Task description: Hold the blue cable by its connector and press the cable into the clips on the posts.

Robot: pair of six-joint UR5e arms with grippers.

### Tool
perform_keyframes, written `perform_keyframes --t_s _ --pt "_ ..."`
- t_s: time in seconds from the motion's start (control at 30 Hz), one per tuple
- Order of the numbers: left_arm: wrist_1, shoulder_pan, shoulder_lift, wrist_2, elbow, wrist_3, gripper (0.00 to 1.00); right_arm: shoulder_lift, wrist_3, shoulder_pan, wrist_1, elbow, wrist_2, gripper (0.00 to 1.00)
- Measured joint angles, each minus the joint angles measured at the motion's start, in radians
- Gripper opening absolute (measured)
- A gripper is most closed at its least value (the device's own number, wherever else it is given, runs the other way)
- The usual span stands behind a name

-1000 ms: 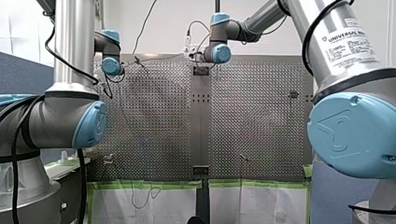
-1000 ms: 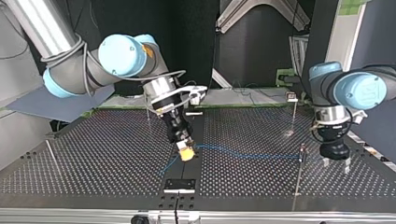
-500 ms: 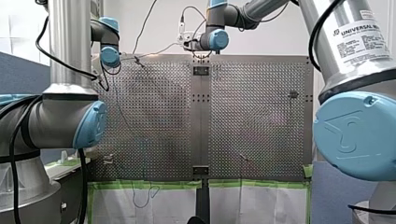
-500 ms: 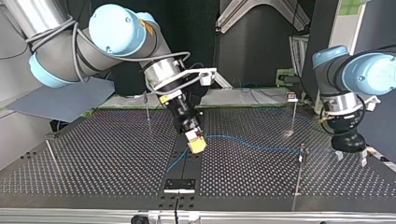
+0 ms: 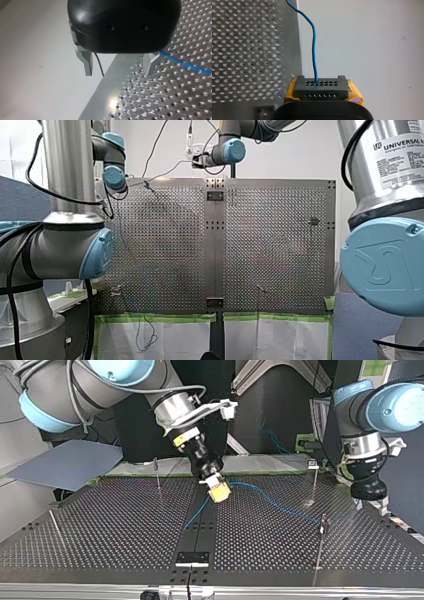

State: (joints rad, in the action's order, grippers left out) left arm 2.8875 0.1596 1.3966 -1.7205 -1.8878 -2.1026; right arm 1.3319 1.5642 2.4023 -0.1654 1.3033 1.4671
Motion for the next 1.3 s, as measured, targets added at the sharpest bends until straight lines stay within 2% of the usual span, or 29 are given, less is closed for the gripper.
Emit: perform_keyframes --t_s 0.23,0.5,0.6,0.8,1.0,1.17,1.3 --pt "0.049 -0.010 -0.042 0.001 -0.020 0.014 1.00 -0.003 -0.008 0.019 0.000 0.055 0.031 0.00" --pt "0.068 -0.018 -0.047 -0.001 -0.021 0.022 1.00 0.005 -0.028 0.052 0.005 0.066 0.037 0.00" --pt "0.071 -0.019 -0.048 -0.001 -0.022 0.022 1.00 0.020 -0.029 0.068 0.007 0.066 0.034 0.00" --pt "0.107 -0.028 -0.057 -0.023 -0.022 0.034 1.00 0.034 -0.027 0.097 0.032 0.068 0.014 0.00" --pt "0.143 -0.032 -0.079 -0.051 -0.030 0.045 1.00 0.036 -0.025 0.143 0.065 0.069 -0.029 0.00" --pt "0.124 -0.030 -0.100 -0.059 -0.063 0.039 1.00 0.038 -0.016 0.189 0.078 0.069 -0.044 0.00" --pt "0.103 -0.029 -0.104 -0.061 -0.079 0.039 1.00 0.039 -0.010 0.207 0.080 0.069 -0.053 0.00"
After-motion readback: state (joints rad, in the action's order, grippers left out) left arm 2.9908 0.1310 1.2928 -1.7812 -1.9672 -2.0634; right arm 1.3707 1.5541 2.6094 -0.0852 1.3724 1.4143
